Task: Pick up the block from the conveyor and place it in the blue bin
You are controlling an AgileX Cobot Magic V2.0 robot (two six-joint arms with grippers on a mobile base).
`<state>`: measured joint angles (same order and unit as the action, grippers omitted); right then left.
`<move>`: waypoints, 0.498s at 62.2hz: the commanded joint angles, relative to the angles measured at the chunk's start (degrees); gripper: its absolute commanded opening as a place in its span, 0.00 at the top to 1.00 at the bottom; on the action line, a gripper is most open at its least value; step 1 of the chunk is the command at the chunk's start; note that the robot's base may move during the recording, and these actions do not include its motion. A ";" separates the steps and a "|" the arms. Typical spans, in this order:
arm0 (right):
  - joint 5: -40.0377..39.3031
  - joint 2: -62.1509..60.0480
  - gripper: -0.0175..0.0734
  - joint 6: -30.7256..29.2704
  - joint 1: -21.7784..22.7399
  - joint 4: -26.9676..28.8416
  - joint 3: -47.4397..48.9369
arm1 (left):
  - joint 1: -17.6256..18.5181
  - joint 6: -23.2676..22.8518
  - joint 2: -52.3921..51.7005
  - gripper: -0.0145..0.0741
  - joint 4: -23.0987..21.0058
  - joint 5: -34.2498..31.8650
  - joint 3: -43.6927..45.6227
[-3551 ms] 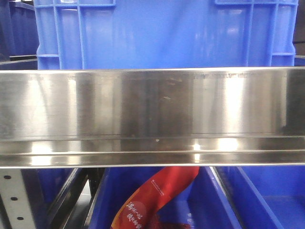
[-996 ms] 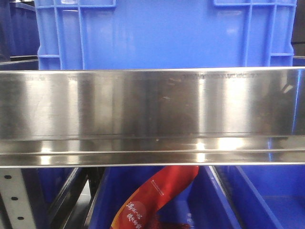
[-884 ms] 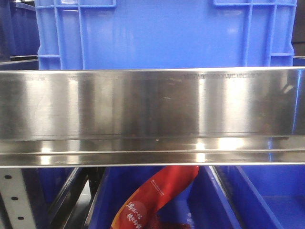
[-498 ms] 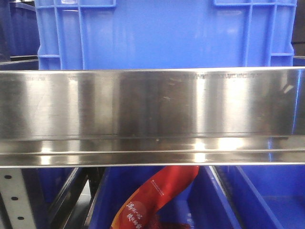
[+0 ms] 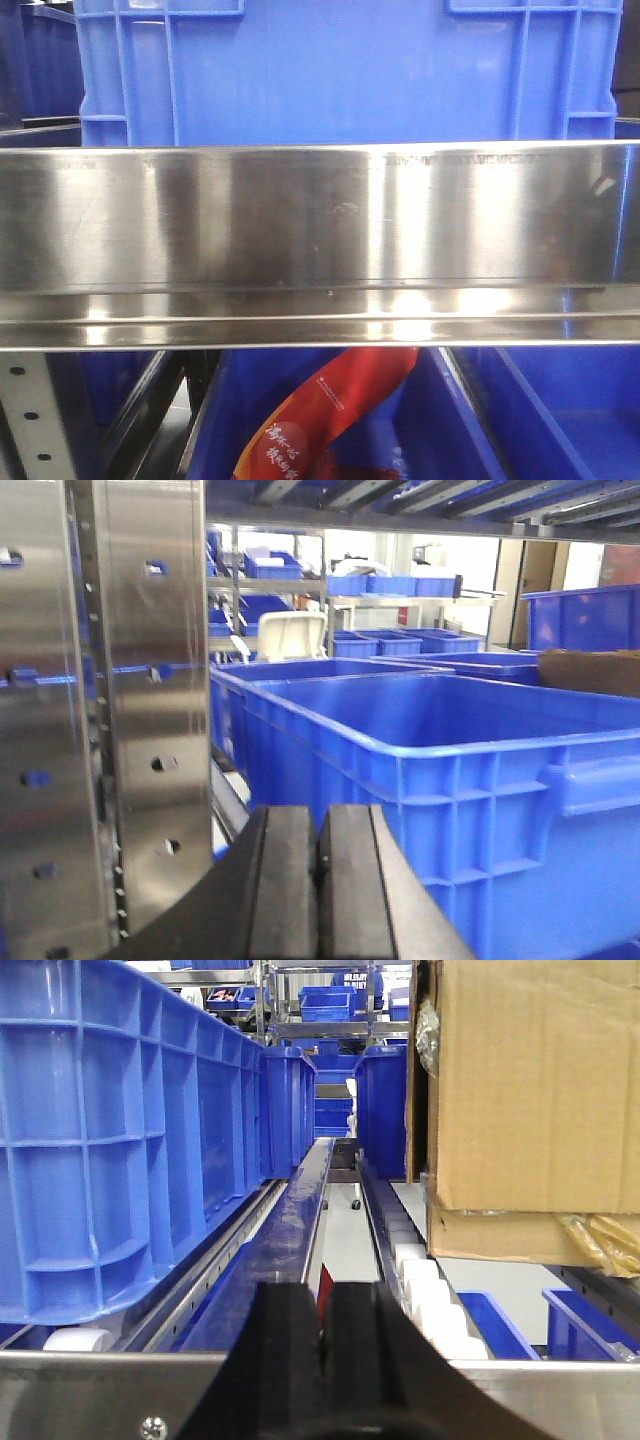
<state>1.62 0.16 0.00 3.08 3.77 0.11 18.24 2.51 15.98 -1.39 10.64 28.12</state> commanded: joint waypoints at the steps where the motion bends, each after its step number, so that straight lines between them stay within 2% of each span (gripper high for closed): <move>1: -1.62 -0.16 0.99 -0.48 0.25 0.01 -0.11 | -1.18 0.21 -0.29 0.96 2.41 -2.33 -1.31; 5: -2.10 -0.16 0.99 -0.48 0.25 0.01 -0.11 | -3.13 0.21 -0.86 0.96 2.53 -3.88 -3.00; 10: -2.10 -0.16 0.99 -0.48 0.25 0.01 -0.11 | -7.27 0.11 -2.29 0.96 2.64 -6.42 -6.80; 16: -2.10 -0.16 0.99 -0.48 0.25 0.01 -0.11 | -11.43 -1.82 -4.46 0.96 2.64 -9.03 -11.12; 31: -2.10 -0.16 0.99 -0.48 0.25 0.01 -0.11 | -17.81 -3.39 -10.38 0.96 2.64 -9.62 -20.21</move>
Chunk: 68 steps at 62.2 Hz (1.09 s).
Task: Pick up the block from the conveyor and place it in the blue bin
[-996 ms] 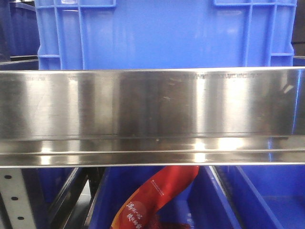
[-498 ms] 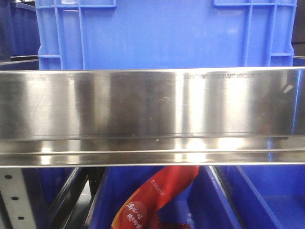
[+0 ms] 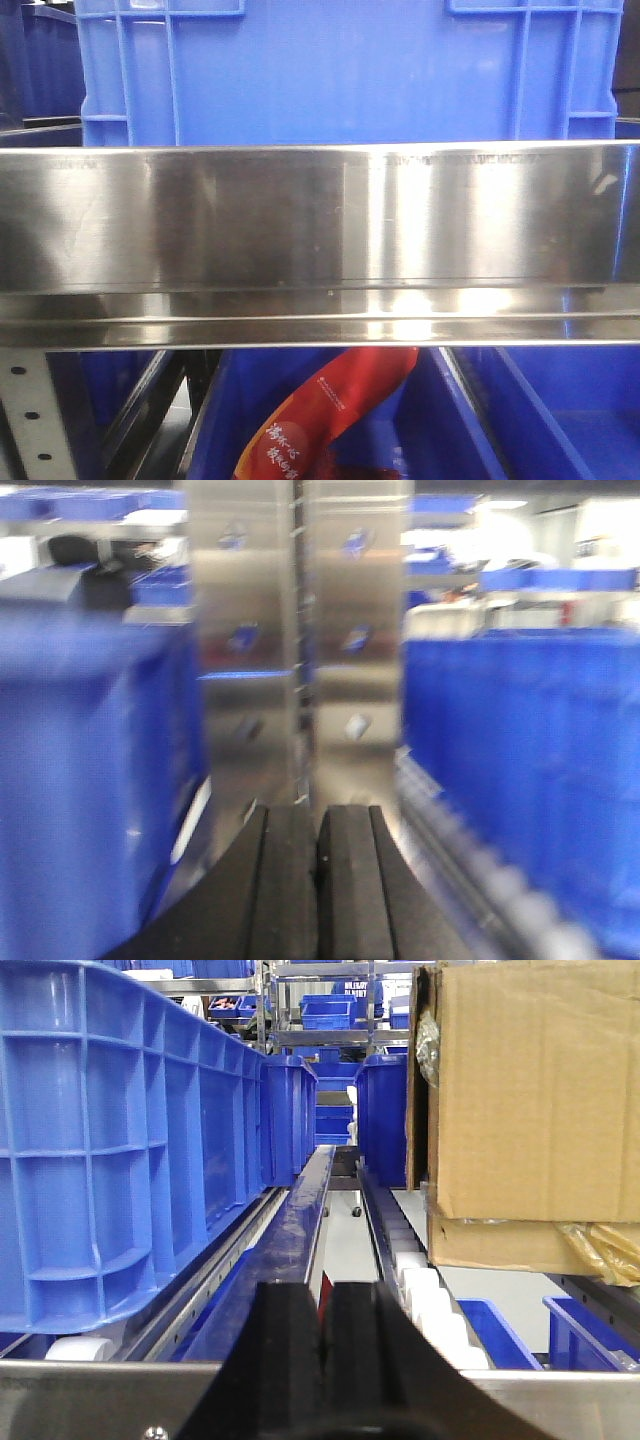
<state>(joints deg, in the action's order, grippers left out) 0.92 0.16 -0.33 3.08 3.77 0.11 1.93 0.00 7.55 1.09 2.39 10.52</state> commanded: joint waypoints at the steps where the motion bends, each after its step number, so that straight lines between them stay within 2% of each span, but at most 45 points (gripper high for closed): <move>1: -1.39 -0.16 0.99 -0.15 0.25 0.01 -0.11 | -1.76 -1.17 -2.39 0.96 0.16 -1.48 -3.16; 15: -1.39 -0.16 0.99 -0.15 0.25 0.01 -0.11 | -2.71 -1.77 -7.55 0.96 0.16 -1.64 -10.52; 20: -1.39 -0.16 0.99 -0.15 0.25 0.01 -0.11 | -2.71 -1.77 -7.55 0.96 0.16 -4.19 -10.52; 25: -1.39 -0.16 0.99 -0.15 0.25 0.01 -0.11 | -2.71 -1.77 -7.55 0.96 0.16 -2.39 -10.52; 36: -1.39 -0.16 0.99 -0.15 0.25 0.01 -0.11 | -2.71 -1.77 -7.55 0.96 0.16 -4.67 -10.52; 68: -1.39 -0.16 0.99 -0.15 0.25 0.01 -0.11 | -2.71 -1.77 -7.55 0.96 0.16 -4.67 -10.52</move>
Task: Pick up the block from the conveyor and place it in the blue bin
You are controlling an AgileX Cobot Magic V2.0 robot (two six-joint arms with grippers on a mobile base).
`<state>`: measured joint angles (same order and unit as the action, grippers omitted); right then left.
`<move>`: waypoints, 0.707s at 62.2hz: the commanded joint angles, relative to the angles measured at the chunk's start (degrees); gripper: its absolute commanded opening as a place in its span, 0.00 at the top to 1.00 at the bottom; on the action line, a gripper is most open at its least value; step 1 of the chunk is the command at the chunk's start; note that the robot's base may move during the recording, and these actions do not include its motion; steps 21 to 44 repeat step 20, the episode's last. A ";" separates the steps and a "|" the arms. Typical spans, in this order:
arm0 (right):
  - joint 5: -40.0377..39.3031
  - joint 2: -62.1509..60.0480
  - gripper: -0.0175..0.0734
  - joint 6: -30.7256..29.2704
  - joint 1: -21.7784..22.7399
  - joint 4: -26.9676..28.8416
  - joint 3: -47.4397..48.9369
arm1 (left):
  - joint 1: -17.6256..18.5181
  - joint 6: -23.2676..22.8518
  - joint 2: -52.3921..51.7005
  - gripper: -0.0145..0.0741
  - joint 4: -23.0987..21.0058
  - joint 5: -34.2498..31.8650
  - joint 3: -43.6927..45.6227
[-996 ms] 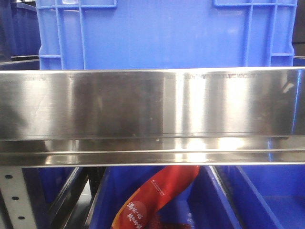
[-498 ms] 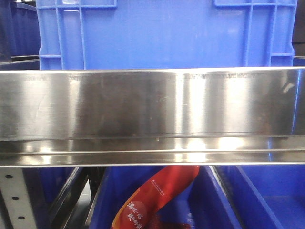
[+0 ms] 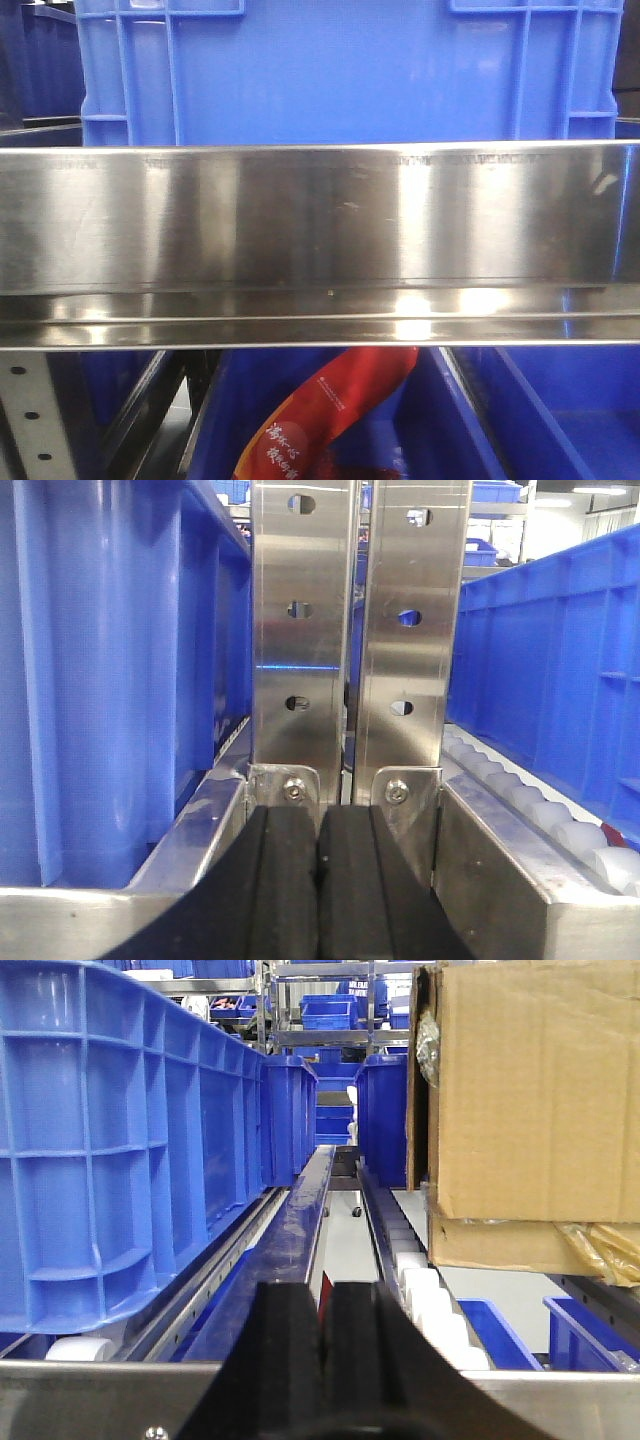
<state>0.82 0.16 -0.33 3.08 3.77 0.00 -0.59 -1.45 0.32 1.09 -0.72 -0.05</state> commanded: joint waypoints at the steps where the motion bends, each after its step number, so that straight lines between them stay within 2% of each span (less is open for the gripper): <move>1: -1.29 -0.16 0.99 -0.15 0.25 0.01 0.00 | -0.19 -0.32 -0.32 0.96 0.16 -1.57 0.05; 44: -1.29 -0.16 0.99 -0.15 0.25 0.01 0.00 | -0.19 -0.32 -0.32 0.96 0.16 -1.57 0.05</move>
